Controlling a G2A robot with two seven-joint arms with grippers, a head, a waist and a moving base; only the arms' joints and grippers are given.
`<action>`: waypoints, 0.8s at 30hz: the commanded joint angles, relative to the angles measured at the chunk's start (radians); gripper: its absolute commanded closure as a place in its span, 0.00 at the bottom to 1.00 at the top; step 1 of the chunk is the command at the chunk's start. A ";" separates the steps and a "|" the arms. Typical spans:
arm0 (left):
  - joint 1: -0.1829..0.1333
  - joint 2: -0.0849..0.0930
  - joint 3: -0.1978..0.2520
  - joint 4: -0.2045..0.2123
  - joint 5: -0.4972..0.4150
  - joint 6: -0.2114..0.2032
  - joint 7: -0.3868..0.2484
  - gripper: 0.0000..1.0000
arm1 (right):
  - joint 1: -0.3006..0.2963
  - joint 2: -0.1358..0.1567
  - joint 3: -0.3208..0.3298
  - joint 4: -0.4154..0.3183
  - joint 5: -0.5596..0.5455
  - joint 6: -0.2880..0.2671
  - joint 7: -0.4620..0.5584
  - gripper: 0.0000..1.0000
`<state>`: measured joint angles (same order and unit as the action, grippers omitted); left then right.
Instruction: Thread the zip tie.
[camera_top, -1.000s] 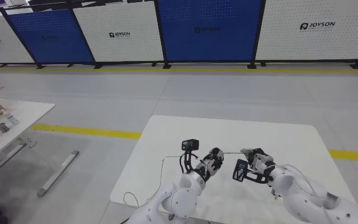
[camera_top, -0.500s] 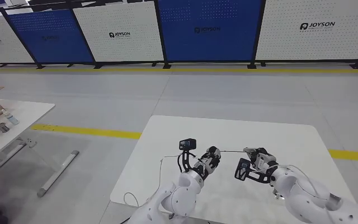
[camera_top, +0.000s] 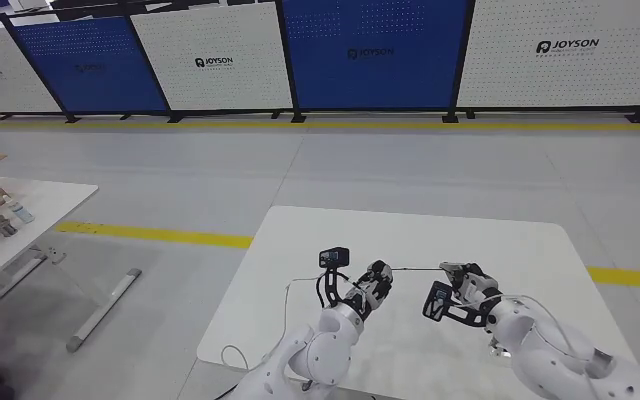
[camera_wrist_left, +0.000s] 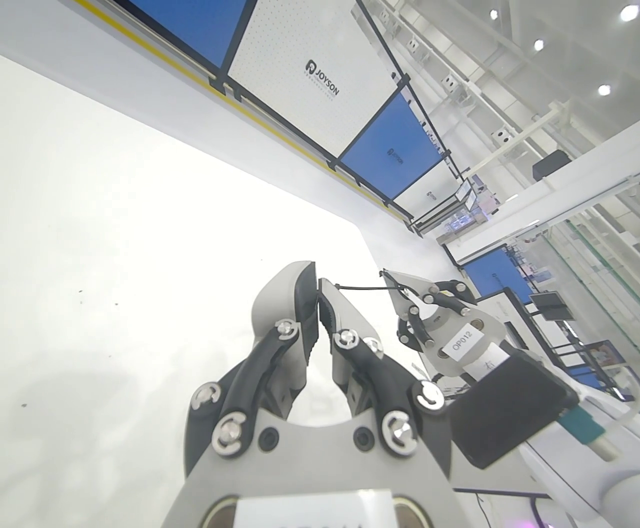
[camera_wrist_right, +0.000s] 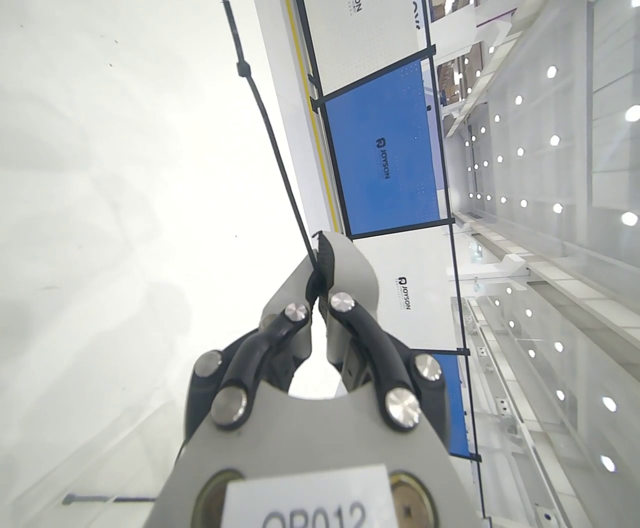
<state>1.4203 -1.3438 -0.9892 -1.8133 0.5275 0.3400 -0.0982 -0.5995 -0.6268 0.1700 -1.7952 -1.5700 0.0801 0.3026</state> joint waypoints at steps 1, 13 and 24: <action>0.003 -0.003 -0.004 0.001 0.005 0.000 0.004 1.00 | 0.000 0.002 0.000 0.000 0.000 0.000 0.001 1.00; 0.007 -0.026 -0.010 0.006 0.037 0.000 -0.028 1.00 | -0.003 0.016 0.000 -0.013 0.000 -0.002 -0.016 1.00; 0.021 -0.039 -0.004 -0.008 0.080 0.000 -0.049 1.00 | -0.002 0.007 0.000 -0.023 0.000 -0.054 -0.016 0.67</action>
<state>1.4404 -1.3818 -0.9933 -1.8202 0.6035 0.3400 -0.1467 -0.6022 -0.6182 0.1700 -1.8182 -1.5700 0.0340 0.2833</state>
